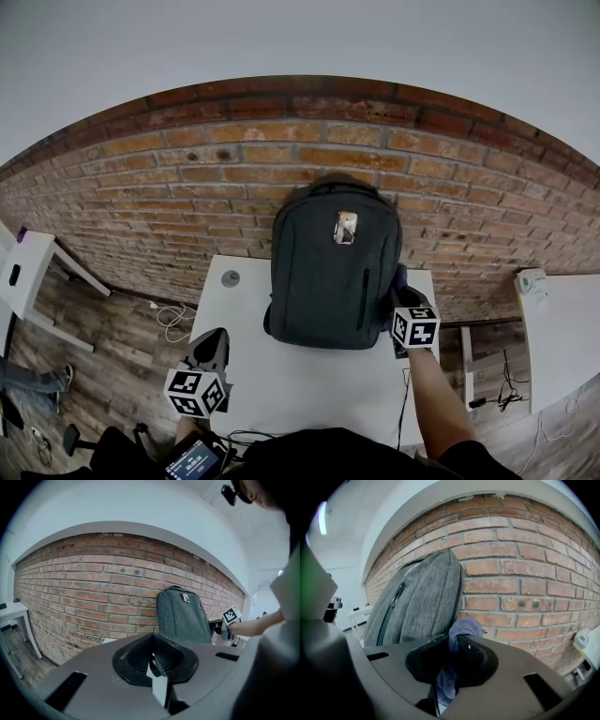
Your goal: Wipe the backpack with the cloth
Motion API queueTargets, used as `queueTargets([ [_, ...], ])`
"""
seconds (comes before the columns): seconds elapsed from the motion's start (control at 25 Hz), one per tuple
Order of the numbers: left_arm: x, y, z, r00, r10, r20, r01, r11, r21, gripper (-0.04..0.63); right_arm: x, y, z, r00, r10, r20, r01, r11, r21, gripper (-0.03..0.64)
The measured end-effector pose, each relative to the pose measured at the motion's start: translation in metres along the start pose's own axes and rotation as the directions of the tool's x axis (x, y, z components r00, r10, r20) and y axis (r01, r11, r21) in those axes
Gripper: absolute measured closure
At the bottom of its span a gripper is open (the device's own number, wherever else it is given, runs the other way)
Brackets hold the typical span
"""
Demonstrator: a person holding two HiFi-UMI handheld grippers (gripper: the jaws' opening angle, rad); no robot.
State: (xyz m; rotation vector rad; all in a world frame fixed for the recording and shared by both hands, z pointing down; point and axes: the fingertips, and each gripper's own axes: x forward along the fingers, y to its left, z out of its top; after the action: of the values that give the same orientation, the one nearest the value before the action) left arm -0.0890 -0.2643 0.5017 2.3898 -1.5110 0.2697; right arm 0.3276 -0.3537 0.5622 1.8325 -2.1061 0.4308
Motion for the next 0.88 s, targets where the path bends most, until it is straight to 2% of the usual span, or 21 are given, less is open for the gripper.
queueTargets([
  [0.32, -0.006, 0.005, 0.0, 1.0, 0.004, 0.006, -0.004, 1.0, -0.005, 0.598, -0.005, -0.011, 0.091, 0.989, -0.009, 0.15, 0.013, 1.0, -0.022, 0.569],
  [0.44, -0.008, 0.008, -0.001, 1.0, 0.011, 0.002, -0.011, 1.0, -0.01, 0.598, -0.004, -0.007, 0.121, 0.987, -0.015, 0.162, 0.025, 0.998, -0.061, 0.569],
  [0.6, -0.008, 0.009, 0.0, 1.0, 0.009, 0.011, -0.009, 1.0, -0.01, 0.598, -0.002, -0.006, 0.129, 0.989, -0.029, 0.144, 0.042, 0.996, -0.084, 0.569],
  [0.76, -0.008, 0.012, 0.001, 1.0, 0.01, 0.011, -0.01, 1.0, -0.01, 0.598, -0.008, -0.007, 0.136, 0.979, -0.027, 0.201, 0.036, 0.999, -0.04, 0.569],
  [0.88, -0.007, 0.013, 0.001, 1.0, 0.01, 0.015, -0.01, 1.0, -0.012, 0.598, -0.01, 0.0, 0.158, 0.968, -0.01, 0.249, 0.025, 0.998, -0.057, 0.569],
])
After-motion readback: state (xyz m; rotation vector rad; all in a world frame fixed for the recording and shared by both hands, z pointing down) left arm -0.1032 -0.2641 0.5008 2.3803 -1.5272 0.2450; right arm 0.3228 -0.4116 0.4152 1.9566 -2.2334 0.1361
